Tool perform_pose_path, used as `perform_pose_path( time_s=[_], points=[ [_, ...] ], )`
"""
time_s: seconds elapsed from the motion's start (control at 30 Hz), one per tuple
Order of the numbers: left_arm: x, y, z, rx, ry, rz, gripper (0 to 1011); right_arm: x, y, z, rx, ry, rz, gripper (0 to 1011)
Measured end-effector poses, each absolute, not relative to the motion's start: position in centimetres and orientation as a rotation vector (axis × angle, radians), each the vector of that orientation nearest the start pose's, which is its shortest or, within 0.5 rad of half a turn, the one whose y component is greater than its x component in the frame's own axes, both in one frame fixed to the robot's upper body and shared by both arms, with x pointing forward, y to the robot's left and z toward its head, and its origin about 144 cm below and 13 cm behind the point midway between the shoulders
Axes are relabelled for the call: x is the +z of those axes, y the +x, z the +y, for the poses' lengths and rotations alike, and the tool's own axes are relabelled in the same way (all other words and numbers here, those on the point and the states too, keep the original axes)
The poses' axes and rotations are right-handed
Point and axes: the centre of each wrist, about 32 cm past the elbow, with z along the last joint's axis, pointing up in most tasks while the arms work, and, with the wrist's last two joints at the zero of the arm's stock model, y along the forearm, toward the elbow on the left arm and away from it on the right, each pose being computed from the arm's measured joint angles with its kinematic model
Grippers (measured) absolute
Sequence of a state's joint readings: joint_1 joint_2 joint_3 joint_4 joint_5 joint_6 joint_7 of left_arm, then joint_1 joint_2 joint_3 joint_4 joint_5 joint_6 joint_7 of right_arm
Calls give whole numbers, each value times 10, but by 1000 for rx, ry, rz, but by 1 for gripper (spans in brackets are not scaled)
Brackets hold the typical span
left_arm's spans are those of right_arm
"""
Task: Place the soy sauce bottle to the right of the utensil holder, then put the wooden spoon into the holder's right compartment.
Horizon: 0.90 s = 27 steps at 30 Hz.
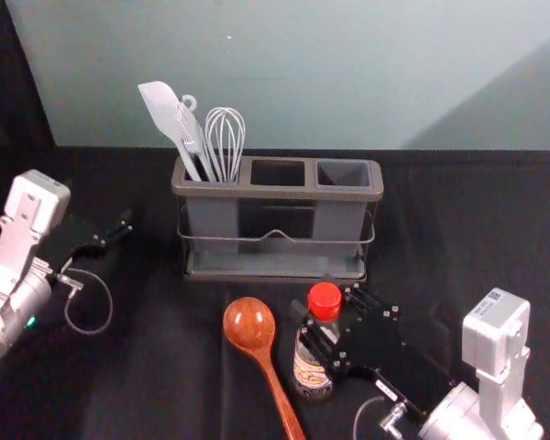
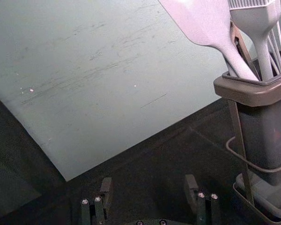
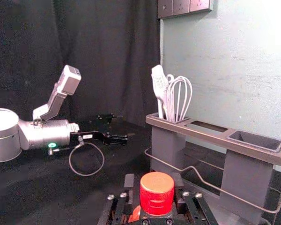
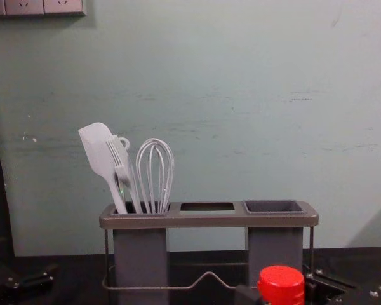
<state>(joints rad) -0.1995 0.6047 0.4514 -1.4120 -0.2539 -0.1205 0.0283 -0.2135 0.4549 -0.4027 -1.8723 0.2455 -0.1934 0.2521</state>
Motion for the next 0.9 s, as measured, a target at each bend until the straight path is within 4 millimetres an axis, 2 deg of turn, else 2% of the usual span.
perform_pose_path(
  time_s=[0.1,0.37,0.7,0.73,0.9],
  points=[
    [1140,489,310,1248,304,-285,1000,1149,365,-206,-820,43,-124,405],
    [1140,489,310,1248,304,-285,1000,1153,365,-213,-835,48,-131,382],
    [1140,489,310,1248,305,-285,1000,1166,373,-258,-935,48,-154,382],
    [1140,489,310,1248,304,-285,1000,1166,373,-258,-935,48,-154,382],
    [1140,489,310,1248,304,-285,1000,1168,384,-277,-989,34,-171,382]
  ],
)
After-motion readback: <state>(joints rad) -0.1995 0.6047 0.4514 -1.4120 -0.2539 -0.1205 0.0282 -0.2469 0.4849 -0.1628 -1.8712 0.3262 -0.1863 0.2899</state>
